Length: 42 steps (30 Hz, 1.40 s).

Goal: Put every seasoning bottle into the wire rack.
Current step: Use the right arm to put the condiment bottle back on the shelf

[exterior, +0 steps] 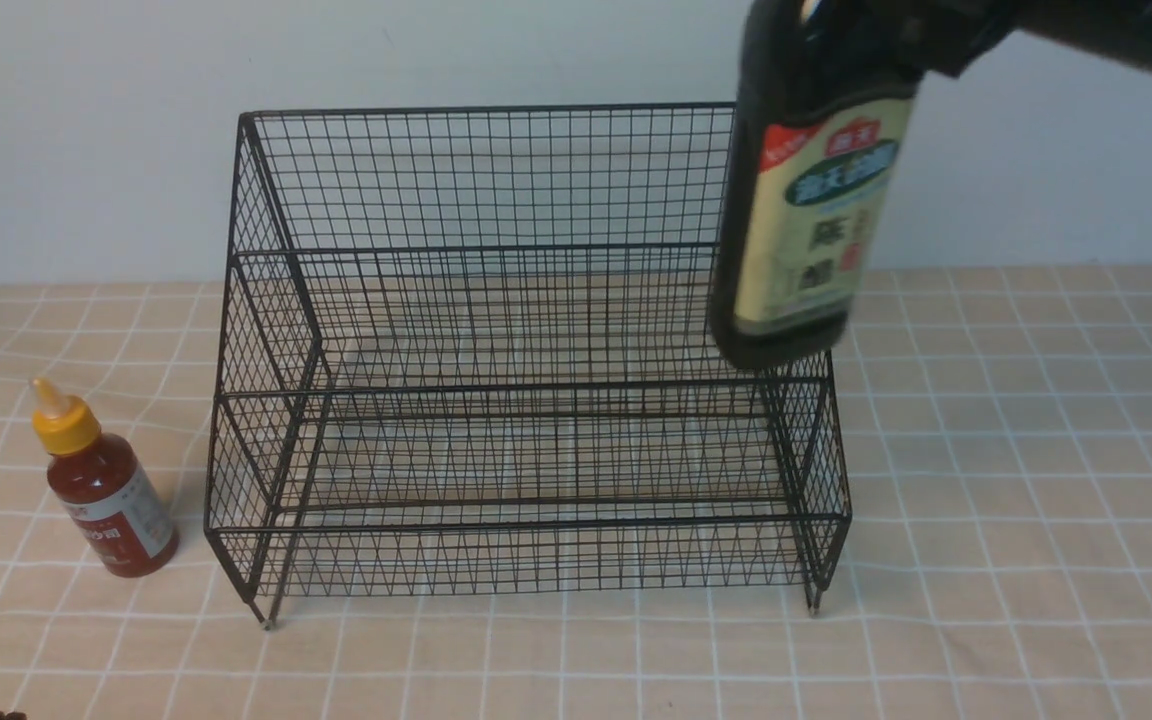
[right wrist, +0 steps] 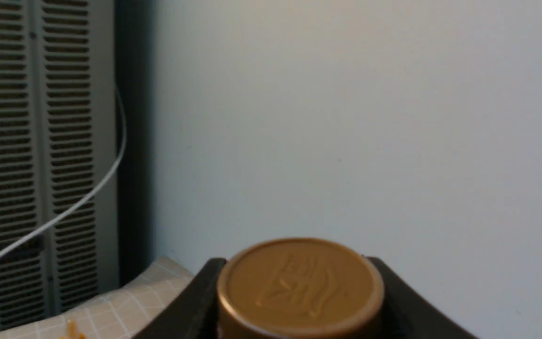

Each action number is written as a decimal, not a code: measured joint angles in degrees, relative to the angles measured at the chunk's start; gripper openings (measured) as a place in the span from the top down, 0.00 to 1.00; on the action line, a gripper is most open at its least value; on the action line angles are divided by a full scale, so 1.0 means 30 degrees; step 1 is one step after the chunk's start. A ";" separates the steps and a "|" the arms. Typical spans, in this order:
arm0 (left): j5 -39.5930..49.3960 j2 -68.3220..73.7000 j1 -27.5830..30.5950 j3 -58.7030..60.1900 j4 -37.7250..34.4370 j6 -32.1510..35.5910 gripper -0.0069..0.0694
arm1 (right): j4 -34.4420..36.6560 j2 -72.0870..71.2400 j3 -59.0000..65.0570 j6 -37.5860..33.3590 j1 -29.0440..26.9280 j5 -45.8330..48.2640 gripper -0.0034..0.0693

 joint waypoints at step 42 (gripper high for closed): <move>0.0000 0.0000 0.0000 0.0000 0.0000 0.0000 0.92 | -0.4890 0.5187 -0.0101 0.5252 0.0375 0.3830 0.52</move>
